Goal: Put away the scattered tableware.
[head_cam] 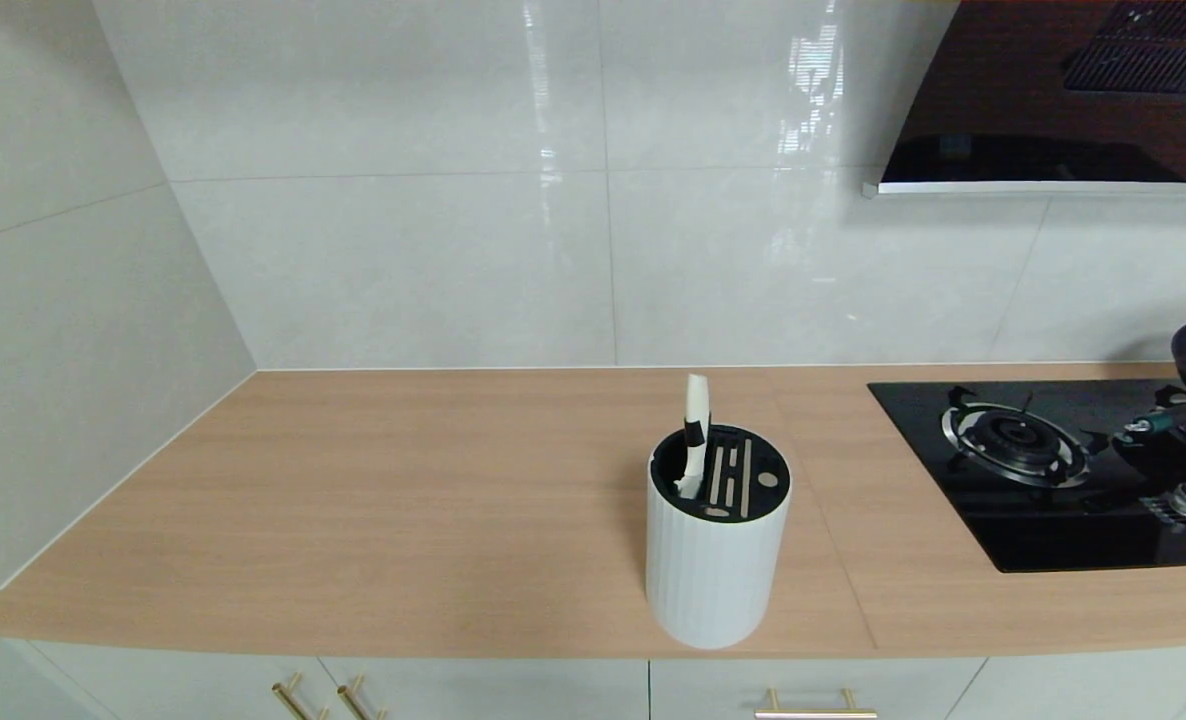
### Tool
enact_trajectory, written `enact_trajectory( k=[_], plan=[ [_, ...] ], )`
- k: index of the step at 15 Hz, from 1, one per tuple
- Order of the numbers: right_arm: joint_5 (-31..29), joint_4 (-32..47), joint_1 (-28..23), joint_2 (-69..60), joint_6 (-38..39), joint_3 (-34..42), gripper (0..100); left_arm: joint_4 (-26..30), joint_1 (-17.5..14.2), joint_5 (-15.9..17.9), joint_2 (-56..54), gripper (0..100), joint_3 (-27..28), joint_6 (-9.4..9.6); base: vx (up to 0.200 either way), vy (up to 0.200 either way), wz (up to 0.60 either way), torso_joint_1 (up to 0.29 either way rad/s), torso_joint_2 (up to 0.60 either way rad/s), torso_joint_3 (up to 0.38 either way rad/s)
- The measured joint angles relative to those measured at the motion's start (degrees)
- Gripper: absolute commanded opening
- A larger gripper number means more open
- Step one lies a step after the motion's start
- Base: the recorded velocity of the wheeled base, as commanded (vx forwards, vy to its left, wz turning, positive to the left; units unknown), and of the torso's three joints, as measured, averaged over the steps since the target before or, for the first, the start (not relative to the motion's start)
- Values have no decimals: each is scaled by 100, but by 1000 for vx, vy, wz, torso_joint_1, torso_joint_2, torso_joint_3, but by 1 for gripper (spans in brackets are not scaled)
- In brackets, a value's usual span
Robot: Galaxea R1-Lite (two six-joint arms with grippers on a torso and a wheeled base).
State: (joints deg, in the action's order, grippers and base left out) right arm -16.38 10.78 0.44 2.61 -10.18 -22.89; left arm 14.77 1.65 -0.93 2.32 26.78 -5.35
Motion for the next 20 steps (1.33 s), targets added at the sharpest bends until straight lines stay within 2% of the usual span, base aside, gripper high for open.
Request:
enact_trajectory(
  k=[1, 3, 5, 6, 7, 8, 9, 10, 11, 13, 15, 16, 17, 18, 19, 20],
  plan=[
    [-17, -62, -39, -83, 107, 154, 100, -6, -83, -143, -94, 100, -143, -4, 0, 0, 0, 0, 0, 0],
    [-26, -187, -71, -187, 285, 466, 100, -35, -140, -187, -191, 100, -479, 68, 0, 0, 0, 0, 0, 0],
    [-17, -407, -77, -232, 307, 897, 100, -521, -160, -176, -227, 100, -1063, 232, 0, 0, 0, 0, 0, 0],
    [-17, -763, -77, -245, 315, 1135, 100, -1101, -162, -77, -232, 100, -1403, 325, 0, 0, 0, 0, 0, 0],
    [-12, -1219, -82, -254, 315, 1399, 100, -1726, -165, 205, -239, 100, -1753, 460, 0, 0, 0, 0, 0, 0],
    [-6, -1669, -82, -258, 304, 1708, 100, -1999, -165, 506, -241, 100, -2136, 613, 0, 0, 0, 0, 0, 0],
    [18, -1955, -79, -261, 260, 1972, 100, -2035, -165, 673, -243, 100, -2406, 683, 0, 0, 0, 0, 0, 0],
    [54, -1991, -74, -263, 235, 2138, 100, -1762, -165, 689, -243, 100, -2549, 699, 0, 0, 0, 0, 0, 0],
    [62, -1992, -77, -266, 230, 2210, 100, -1746, -165, 683, -243, 100, -2599, 699, 0, 0, 0, 0, 0, 0],
    [213, -1713, -77, -266, 230, 2260, 100, -1731, -165, 686, -243, 100, -2660, 947, 0, 0, 0, 0, 0, 0],
    [284, -1460, -79, -266, 260, 2278, 100, -1713, -165, 683, -243, 100, -2671, 1115, 0, 0, 0, 0, 0, 0],
    [286, -1449, -79, -266, 271, 2282, 100, -1696, -165, 631, -243, 100, -2669, 1137, 0, 0, 0, 0, 0, 0],
    [293, -1447, -74, -266, 282, 2285, 100, -1493, -165, 425, -243, 100, -2673, 1063, 0, 0, 0, 0, 0, 0],
    [308, -1447, -68, -266, 290, 2289, 100, -1477, -167, 289, -243, 100, -2676, 723, 0, 0, 0, 0, 0, 0],
    [319, -1445, -57, -266, 285, 2289, 100, -1477, -169, 177, -243, 100, -2671, 491, 0, 0, 0, 0, 0, 0],
    [315, -1445, -46, -261, 338, 2289, 100, -1475, -169, 108, -243, 100, -2669, 683, 0, 0, 0, 0, 0, 0]
  ],
)
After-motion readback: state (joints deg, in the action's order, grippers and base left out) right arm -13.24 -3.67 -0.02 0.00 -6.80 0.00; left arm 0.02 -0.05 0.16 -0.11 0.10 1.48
